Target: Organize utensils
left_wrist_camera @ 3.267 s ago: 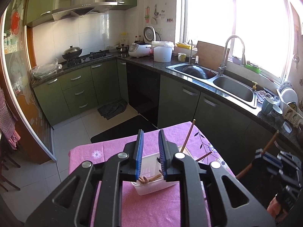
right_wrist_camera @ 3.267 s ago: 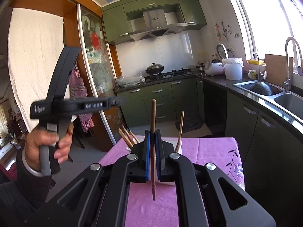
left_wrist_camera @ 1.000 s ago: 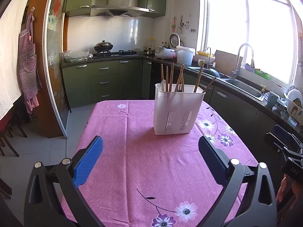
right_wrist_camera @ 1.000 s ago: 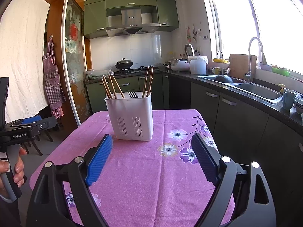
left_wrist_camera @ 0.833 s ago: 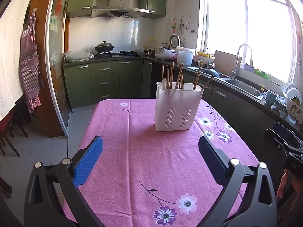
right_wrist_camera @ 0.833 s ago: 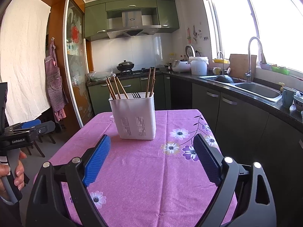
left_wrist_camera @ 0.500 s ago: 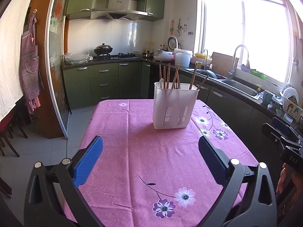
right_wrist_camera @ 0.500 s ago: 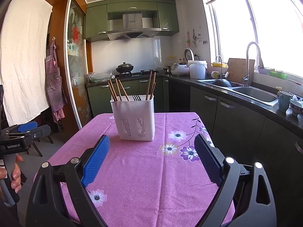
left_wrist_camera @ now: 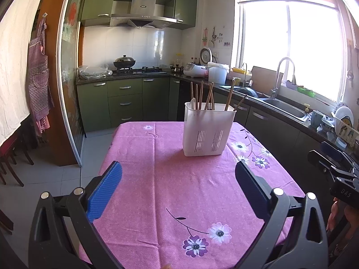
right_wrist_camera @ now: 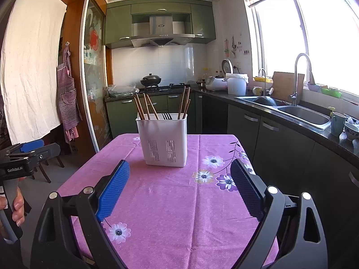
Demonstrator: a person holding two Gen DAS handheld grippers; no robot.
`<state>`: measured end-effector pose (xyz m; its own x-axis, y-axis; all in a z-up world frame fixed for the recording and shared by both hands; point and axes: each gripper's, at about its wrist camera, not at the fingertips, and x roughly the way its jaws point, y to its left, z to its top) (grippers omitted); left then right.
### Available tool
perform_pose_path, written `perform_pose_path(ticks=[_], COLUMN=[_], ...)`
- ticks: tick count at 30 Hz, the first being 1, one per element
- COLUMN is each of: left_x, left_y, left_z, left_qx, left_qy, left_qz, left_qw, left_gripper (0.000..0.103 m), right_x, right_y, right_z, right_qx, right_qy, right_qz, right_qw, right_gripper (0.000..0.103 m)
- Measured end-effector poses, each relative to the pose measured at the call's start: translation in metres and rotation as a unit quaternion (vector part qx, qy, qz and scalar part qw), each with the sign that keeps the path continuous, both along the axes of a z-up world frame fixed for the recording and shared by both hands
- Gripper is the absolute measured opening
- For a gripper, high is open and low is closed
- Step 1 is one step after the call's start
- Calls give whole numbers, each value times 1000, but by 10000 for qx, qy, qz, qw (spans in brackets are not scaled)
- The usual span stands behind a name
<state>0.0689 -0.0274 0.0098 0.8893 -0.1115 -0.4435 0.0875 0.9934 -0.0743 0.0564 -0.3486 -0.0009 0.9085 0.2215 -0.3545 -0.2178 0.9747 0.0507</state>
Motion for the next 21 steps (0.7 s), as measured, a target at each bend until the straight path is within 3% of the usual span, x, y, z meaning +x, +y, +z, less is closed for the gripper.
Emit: perform_pose_path(ticks=[21], left_x=[0], left_y=[1], left_z=[-2], left_qx=[51], left_qy=[-8], left_qz=[62], left_qw=[10000], left_gripper=[96], right_x=[4], right_y=[2], right_z=[-4], right_qx=[6], right_qy=[70], right_qz=[43], right_qw=[10000], right_gripper=[90])
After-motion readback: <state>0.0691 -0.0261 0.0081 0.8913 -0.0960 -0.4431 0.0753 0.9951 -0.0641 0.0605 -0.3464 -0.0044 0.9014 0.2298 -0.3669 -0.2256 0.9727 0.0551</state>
